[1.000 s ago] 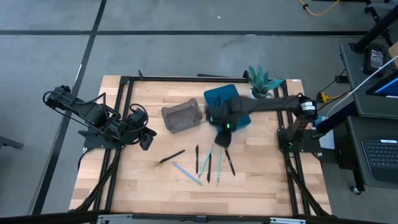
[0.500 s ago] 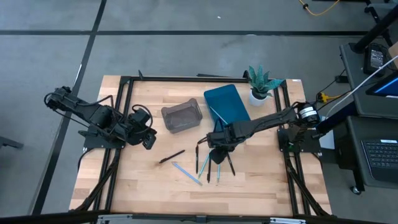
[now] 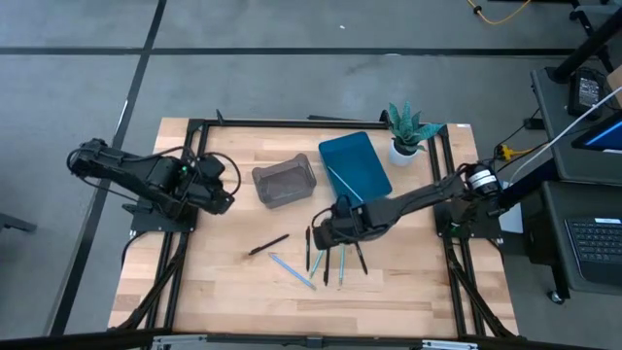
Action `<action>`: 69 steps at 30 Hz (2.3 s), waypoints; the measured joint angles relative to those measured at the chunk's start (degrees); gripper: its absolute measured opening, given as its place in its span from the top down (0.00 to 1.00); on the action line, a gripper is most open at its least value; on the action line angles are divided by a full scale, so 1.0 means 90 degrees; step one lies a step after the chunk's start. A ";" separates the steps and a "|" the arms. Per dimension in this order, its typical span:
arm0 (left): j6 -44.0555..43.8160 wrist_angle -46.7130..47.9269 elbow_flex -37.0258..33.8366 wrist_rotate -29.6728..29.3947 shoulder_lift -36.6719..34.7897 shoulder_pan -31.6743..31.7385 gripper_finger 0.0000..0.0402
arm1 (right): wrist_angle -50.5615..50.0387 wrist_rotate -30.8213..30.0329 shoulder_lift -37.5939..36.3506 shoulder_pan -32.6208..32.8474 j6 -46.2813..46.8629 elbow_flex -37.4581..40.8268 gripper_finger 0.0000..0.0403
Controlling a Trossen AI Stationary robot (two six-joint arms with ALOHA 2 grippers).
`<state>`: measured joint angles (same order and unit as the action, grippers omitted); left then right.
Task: Sort pens & pencils
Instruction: Put the right light blue colored pencil into the blue bin
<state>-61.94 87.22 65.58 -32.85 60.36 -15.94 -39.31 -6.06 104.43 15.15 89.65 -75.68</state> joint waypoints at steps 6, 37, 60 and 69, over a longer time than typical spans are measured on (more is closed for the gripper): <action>0.0833 -0.0001 0.0000 -0.0294 0.0000 0.0110 0.90 | -0.0012 0.0074 0.0172 0.0596 0.1836 -0.0012 0.64; 0.1628 0.0078 0.0000 -0.1820 0.0000 0.0395 0.90 | -0.0891 0.0430 0.1130 0.0961 0.3144 -0.0797 0.75; 0.1948 0.0073 0.0000 -0.1947 0.0002 0.0395 0.90 | -0.1077 0.0313 0.1312 0.0912 0.2975 -0.0778 0.74; 0.1951 0.0064 0.0000 -0.1952 0.0001 0.0395 0.90 | -0.0707 0.0522 0.1645 0.0866 0.2913 -0.0760 0.74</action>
<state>-44.38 87.80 65.58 -50.41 60.37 -12.38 -45.68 -1.36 119.23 22.94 115.87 -82.52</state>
